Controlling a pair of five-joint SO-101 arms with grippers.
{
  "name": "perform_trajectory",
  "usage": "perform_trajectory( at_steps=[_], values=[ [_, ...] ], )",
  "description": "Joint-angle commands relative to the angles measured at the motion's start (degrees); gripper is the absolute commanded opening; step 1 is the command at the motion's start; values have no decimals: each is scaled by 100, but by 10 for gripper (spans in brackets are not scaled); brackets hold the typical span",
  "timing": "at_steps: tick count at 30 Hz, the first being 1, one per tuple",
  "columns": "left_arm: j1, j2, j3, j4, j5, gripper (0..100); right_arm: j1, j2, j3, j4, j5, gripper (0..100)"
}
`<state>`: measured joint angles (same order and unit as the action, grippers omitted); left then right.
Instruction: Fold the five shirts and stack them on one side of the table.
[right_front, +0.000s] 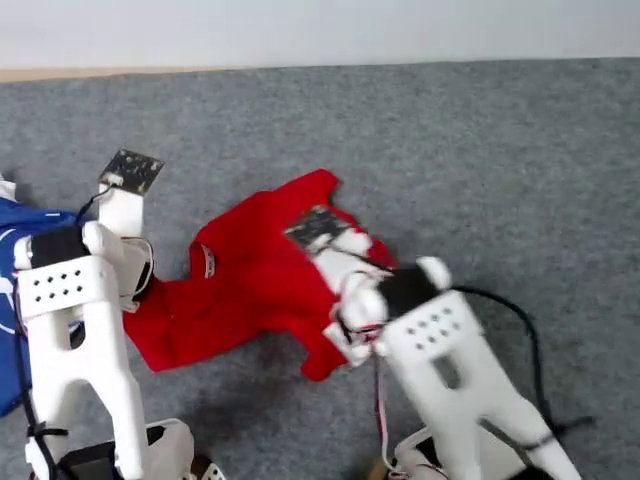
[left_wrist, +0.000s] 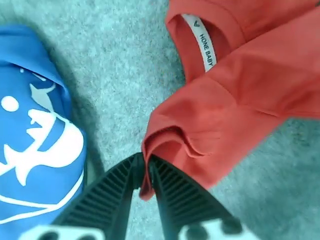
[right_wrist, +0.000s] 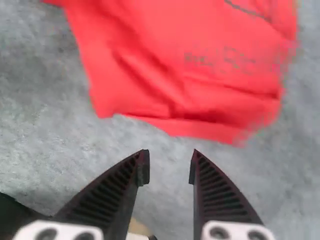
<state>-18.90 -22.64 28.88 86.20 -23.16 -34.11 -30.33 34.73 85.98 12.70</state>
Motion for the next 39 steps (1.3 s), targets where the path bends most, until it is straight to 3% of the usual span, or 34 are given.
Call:
perform_trajectory(
  at_steps=[1,8,13,21,39],
  values=[
    [-53,-176,145,-360,-44,2,-312,637,-97,-277,-123,151],
    [-53,-176,488,-809,-44,2,-980,1464,-105,-655,-167,152],
    [-53,-176,664,-985,-44,2,-1262,1543,-369,-611,-712,154],
    [-26,-167,664,-985,-44,2,-1270,1710,-703,-655,-1029,154],
    [-26,-167,664,-985,-44,2,-1112,4251,-1855,-848,-993,150]
  ],
)
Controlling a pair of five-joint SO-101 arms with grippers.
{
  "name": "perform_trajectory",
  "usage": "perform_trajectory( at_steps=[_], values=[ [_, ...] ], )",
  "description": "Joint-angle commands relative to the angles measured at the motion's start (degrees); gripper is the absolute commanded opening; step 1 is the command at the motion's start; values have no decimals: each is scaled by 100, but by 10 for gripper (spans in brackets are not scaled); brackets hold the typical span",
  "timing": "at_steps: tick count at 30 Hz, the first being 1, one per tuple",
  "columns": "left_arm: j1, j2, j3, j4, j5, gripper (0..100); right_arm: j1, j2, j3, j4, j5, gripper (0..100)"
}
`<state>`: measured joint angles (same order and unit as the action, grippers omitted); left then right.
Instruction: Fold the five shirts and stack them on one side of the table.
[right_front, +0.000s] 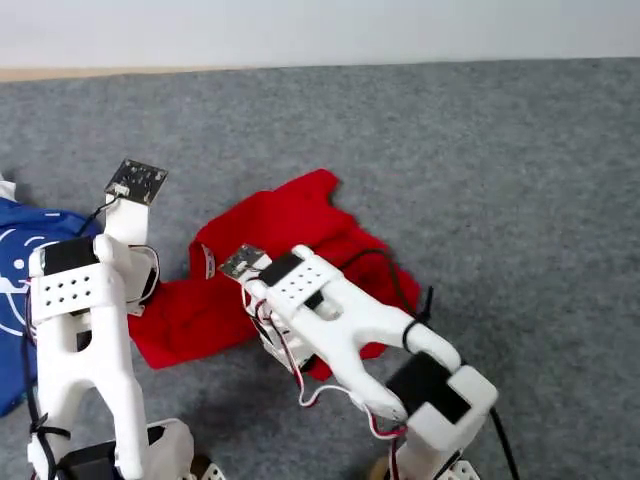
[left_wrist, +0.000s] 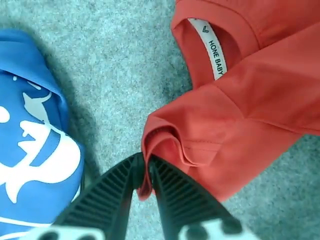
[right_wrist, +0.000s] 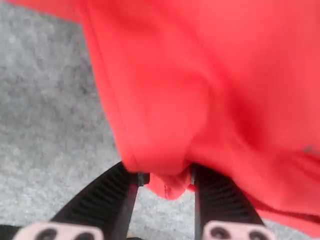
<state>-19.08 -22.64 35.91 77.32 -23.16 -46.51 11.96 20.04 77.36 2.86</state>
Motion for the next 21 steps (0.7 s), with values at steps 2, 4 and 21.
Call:
perform_trajectory(
  at_steps=[2,4,21],
  values=[
    [-18,-167,-40,-97,-44,2,338,66,-457,22,0,128],
    [-26,-167,-40,-88,-44,2,602,66,-545,22,0,74],
    [-9,-229,-1516,765,123,2,2281,-822,-3367,2466,1705,10]
  ],
)
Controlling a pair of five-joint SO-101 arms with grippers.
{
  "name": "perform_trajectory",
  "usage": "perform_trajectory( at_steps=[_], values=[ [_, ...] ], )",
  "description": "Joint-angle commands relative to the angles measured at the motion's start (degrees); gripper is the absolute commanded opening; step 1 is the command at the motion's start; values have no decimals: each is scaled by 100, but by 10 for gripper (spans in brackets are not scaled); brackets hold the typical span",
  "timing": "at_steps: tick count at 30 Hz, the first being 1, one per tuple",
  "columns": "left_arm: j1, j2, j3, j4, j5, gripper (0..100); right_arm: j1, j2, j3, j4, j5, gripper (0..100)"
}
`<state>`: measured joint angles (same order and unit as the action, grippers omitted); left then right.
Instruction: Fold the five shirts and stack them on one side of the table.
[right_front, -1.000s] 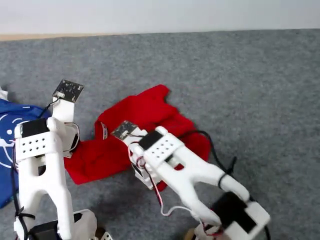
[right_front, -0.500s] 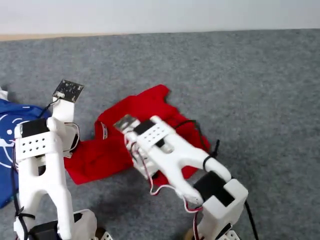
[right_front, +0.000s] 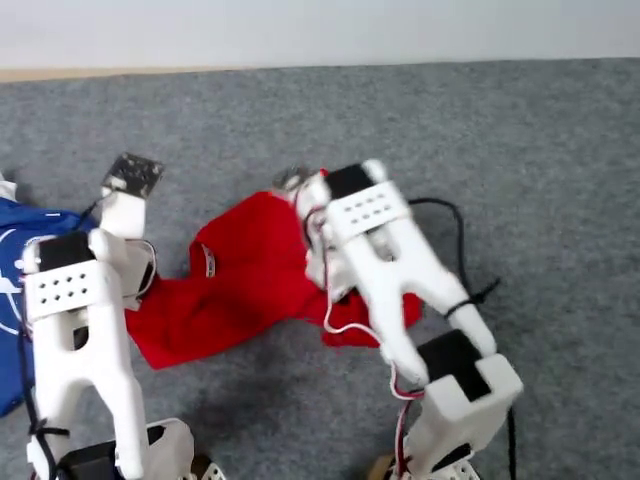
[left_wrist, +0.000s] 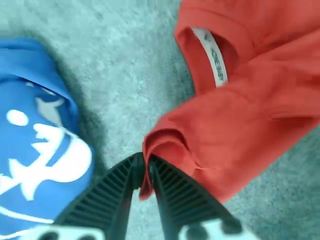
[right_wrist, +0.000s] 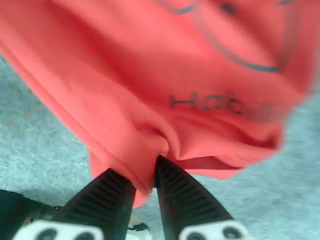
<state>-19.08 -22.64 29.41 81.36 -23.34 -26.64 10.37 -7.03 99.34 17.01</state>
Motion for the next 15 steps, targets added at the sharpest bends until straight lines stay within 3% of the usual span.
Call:
perform_trajectory(
  at_steps=[1,5,15],
  values=[
    [-9,-229,-1165,457,264,2,391,-822,-765,277,360,10],
    [62,-229,-2510,774,589,2,822,-1464,-1002,259,695,10],
    [870,-229,-5376,1196,589,2,1710,-3073,-1029,22,1398,10]
  ],
)
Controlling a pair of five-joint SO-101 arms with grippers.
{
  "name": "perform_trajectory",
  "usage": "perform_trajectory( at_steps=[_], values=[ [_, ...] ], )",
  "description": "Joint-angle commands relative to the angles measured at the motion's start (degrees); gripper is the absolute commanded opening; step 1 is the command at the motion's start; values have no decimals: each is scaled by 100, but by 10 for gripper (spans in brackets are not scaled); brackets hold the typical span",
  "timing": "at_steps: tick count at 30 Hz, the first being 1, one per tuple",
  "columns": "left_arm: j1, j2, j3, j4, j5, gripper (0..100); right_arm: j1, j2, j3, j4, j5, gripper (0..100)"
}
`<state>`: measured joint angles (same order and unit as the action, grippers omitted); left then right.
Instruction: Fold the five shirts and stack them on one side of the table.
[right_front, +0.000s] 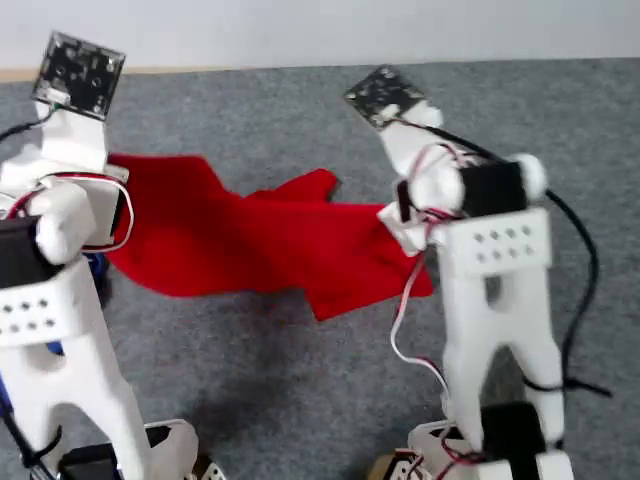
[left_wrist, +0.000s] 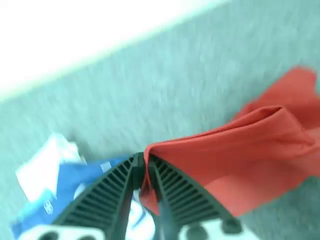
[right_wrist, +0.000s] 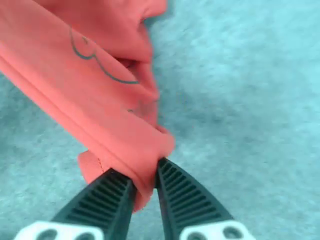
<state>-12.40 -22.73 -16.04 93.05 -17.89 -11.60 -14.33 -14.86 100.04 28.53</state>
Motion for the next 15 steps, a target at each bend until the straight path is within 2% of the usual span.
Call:
perform_trajectory(
  at_steps=[1,9,15],
  values=[
    [299,-220,-1059,9,44,2,268,-752,-246,-101,334,10],
    [976,-211,-3064,-105,35,2,963,-1780,-246,-664,826,10],
    [1011,-211,-3925,-580,9,2,1358,-2431,-246,-1314,993,10]
  ],
)
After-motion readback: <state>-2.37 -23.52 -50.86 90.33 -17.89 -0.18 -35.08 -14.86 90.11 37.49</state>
